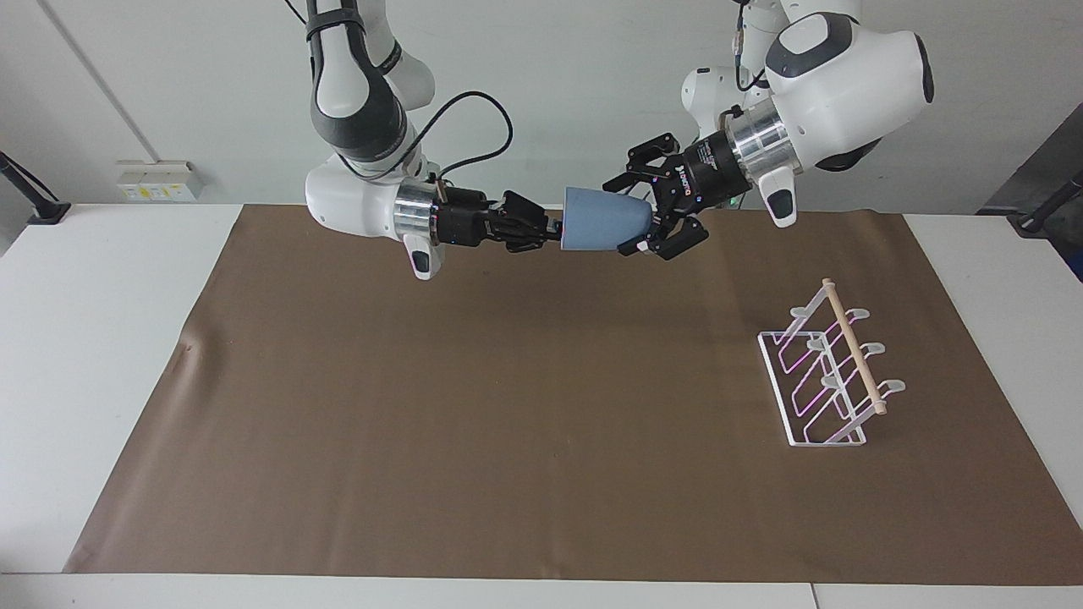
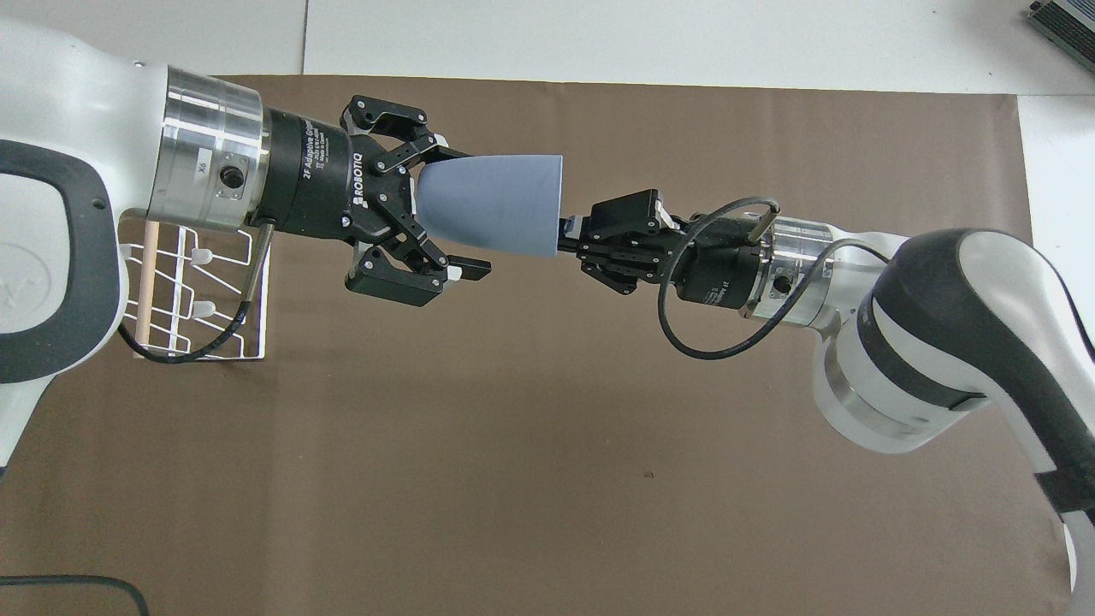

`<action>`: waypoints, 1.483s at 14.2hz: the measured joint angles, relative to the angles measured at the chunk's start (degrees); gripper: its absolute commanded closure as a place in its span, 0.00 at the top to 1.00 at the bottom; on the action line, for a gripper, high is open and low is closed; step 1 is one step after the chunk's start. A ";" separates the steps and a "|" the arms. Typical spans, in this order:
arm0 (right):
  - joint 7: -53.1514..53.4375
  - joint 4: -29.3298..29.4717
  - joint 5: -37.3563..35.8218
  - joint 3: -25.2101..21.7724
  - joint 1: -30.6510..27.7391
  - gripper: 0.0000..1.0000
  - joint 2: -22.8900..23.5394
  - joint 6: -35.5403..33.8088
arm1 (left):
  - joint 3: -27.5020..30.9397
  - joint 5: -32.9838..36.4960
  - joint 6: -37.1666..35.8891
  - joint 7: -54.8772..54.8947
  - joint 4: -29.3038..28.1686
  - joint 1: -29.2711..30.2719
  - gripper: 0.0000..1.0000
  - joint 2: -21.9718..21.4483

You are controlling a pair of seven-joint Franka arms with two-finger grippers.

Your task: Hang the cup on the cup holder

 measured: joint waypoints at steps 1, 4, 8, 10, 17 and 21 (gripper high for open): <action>0.00 0.00 0.00 0.00 0.00 0.00 -0.05 0.00 | 0.00 0.02 0.02 0.00 0.00 -0.01 0.93 -0.05; 0.00 -0.06 0.00 -0.01 0.01 0.00 -0.17 -0.03 | 0.01 0.05 0.71 -1.06 0.00 -0.09 0.10 -0.21; 0.00 -0.18 0.00 -0.07 0.00 0.00 -0.34 -0.19 | 0.11 0.21 1.34 -1.32 -0.01 -0.11 0.00 -0.35; 0.00 -0.18 0.00 -0.07 0.00 0.00 -0.42 -0.20 | 0.11 0.23 1.34 -1.32 -0.02 -0.11 0.00 -0.45; 0.00 -0.18 0.03 -0.05 0.02 0.00 -0.48 -0.22 | 0.11 0.37 1.35 -1.31 -0.07 -0.11 0.00 -0.62; 0.00 -0.18 0.07 -0.05 0.03 0.00 -0.54 -0.22 | 0.11 0.44 1.35 -1.31 -0.07 -0.12 0.00 -0.70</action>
